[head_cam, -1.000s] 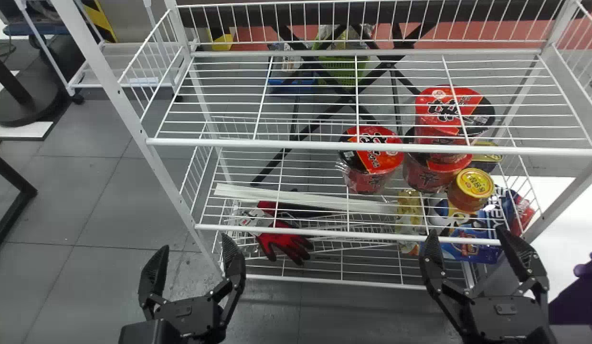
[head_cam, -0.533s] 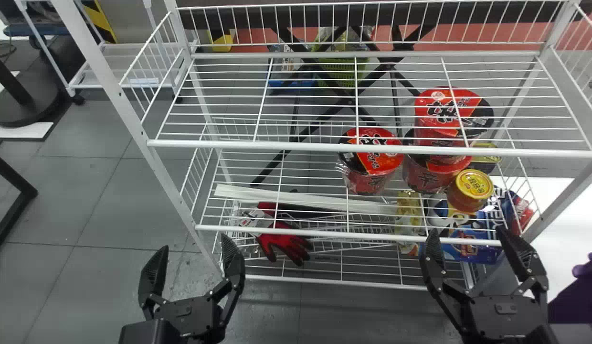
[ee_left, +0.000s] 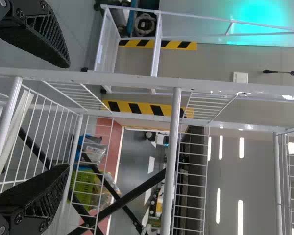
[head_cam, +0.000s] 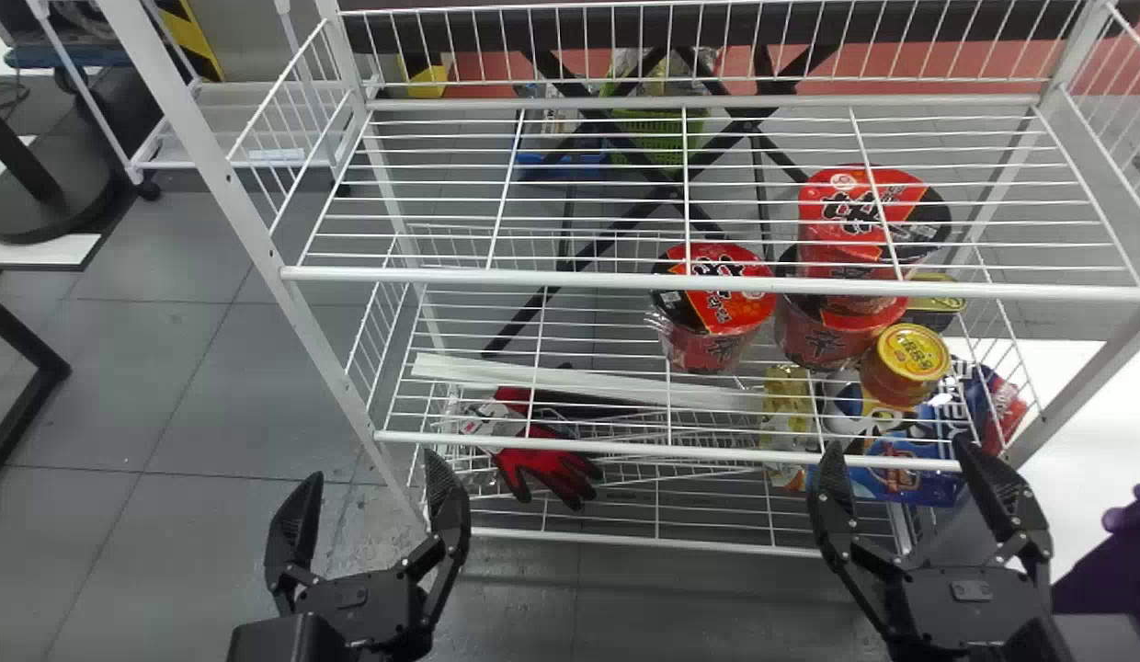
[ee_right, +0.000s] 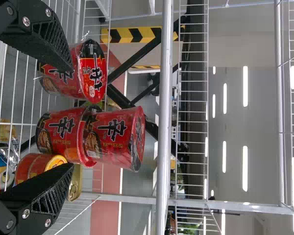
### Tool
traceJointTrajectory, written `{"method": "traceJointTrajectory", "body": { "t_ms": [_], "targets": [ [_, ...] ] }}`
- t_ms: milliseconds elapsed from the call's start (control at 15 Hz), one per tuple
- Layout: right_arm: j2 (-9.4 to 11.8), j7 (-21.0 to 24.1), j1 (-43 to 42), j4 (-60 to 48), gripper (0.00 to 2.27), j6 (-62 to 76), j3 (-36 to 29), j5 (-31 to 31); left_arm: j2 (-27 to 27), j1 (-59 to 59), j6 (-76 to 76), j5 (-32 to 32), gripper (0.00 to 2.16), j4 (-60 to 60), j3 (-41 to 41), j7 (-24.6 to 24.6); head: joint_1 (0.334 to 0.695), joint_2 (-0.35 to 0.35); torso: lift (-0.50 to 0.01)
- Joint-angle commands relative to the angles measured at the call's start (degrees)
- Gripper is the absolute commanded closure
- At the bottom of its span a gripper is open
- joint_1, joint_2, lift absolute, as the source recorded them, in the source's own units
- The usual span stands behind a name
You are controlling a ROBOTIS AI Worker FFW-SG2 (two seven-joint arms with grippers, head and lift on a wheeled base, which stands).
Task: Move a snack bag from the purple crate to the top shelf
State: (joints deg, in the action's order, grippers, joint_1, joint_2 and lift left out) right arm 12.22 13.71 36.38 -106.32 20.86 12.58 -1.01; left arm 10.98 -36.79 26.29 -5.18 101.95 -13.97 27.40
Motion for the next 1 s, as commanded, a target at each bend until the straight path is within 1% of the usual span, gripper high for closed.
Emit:
{"method": "traceJointTrajectory", "body": {
  "t_ms": [0,133,267,667,800,867,933],
  "targets": [
    [0.0,0.0,0.0,0.1,0.13,0.5,0.0,0.0,0.0,0.1,0.1,0.0,0.07,-0.1,0.0,0.0,0.695,0.08,-0.45],
    [0.0,0.0,0.0,-0.3,0.12,-1.8,0.1,0.0,0.0,0.1,0.1,0.0,0.07,-0.1,0.0,0.1,0.695,0.08,-0.451],
    [0.0,0.0,0.0,0.1,0.12,0.3,0.0,0.0,0.0,0.0,0.3,0.0,0.07,-0.1,0.0,0.1,0.695,0.08,-0.452],
    [-0.1,0.0,-0.1,0.1,0.13,0.5,0.0,0.0,0.0,0.2,0.5,0.0,0.07,-0.3,0.0,0.2,0.695,0.081,-0.452],
    [-0.1,0.0,0.0,0.8,0.12,3.1,0.3,0.6,0.0,0.2,0.5,0.0,0.07,-0.3,0.0,0.2,0.695,0.081,-0.452],
    [-0.1,0.5,0.1,0.9,0.12,3.6,0.8,1.3,0.0,0.3,0.3,0.0,0.07,-0.3,0.0,0.2,0.695,0.081,-0.452],
    [0.0,3.3,0.1,0.9,0.13,3.3,1.6,2.4,0.0,0.3,0.3,0.0,0.07,-0.3,0.0,0.1,0.695,0.086,-0.452]
  ]
}}
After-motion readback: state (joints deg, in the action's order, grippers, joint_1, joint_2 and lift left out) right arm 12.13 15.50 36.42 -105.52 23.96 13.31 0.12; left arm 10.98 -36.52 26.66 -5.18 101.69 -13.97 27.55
